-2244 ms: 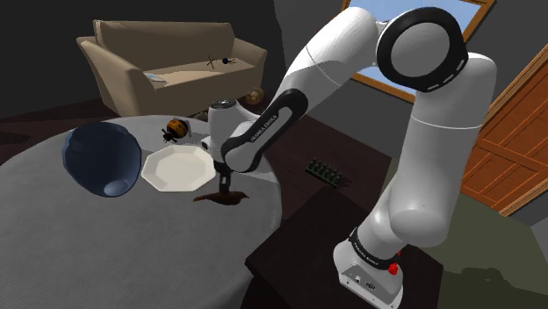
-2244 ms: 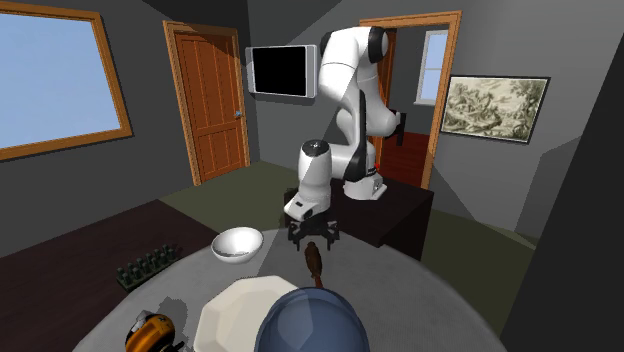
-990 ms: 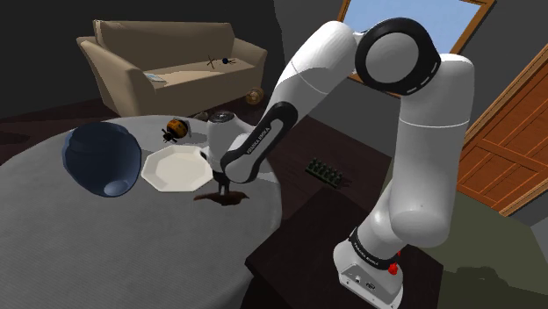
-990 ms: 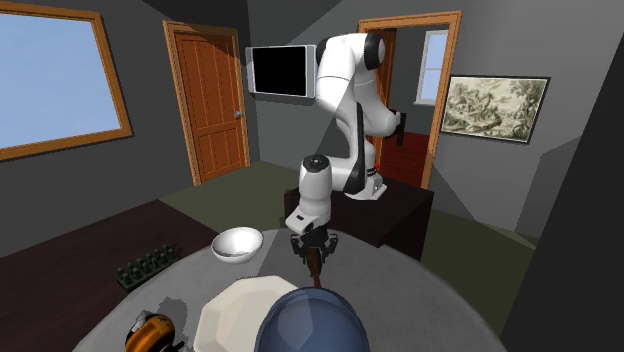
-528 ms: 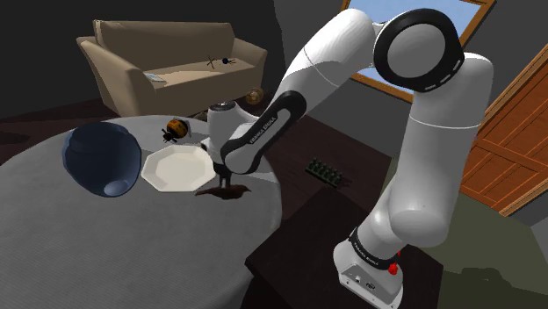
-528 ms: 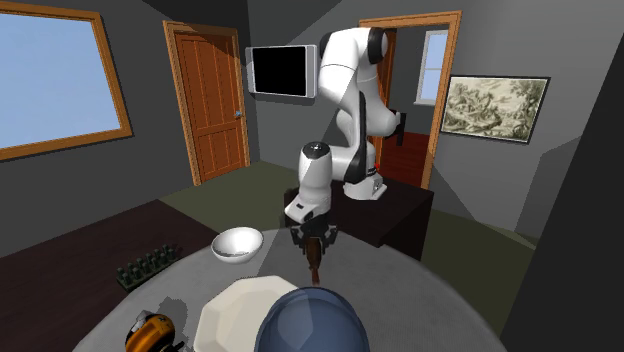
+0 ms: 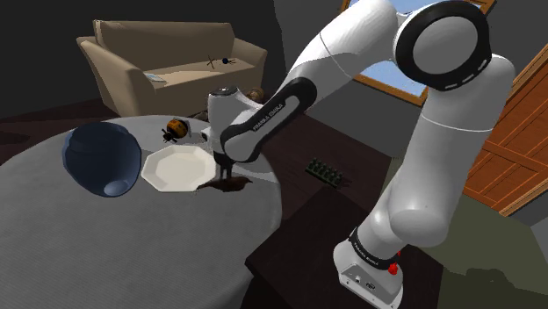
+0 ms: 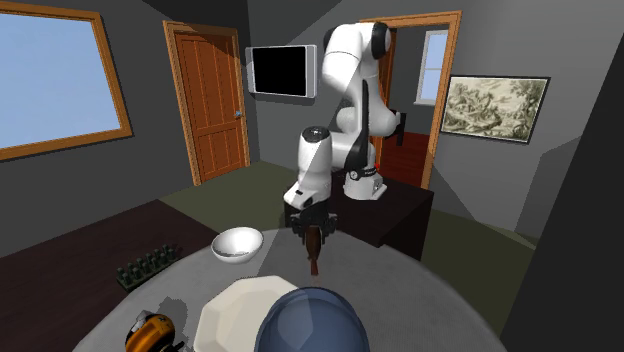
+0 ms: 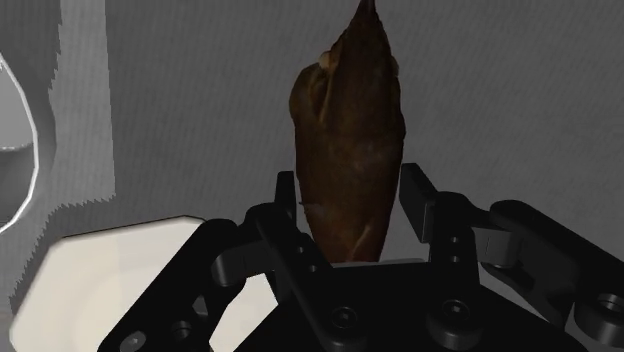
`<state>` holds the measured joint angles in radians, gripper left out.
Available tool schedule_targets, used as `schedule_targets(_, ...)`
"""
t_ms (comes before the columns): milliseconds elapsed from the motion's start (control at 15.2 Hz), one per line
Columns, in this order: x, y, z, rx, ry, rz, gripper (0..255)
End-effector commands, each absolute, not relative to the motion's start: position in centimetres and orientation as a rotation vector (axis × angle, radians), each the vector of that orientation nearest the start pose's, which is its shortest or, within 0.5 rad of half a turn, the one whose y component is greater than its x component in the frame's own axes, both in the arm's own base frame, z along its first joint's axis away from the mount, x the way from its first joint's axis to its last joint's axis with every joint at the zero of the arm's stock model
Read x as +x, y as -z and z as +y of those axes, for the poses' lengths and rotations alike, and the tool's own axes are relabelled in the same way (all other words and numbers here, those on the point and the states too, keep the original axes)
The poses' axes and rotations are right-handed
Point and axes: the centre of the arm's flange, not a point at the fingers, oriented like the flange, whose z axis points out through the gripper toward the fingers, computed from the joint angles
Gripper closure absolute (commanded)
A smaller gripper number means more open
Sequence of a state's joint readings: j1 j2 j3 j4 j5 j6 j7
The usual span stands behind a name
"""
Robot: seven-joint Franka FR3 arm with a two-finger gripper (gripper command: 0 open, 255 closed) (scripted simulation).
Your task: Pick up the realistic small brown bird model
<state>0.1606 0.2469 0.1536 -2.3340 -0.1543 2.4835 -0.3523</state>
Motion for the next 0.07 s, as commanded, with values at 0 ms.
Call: schedule_targets(0,48.26,-22.74,15.97,-2.942,-0.149,-1.227,255)
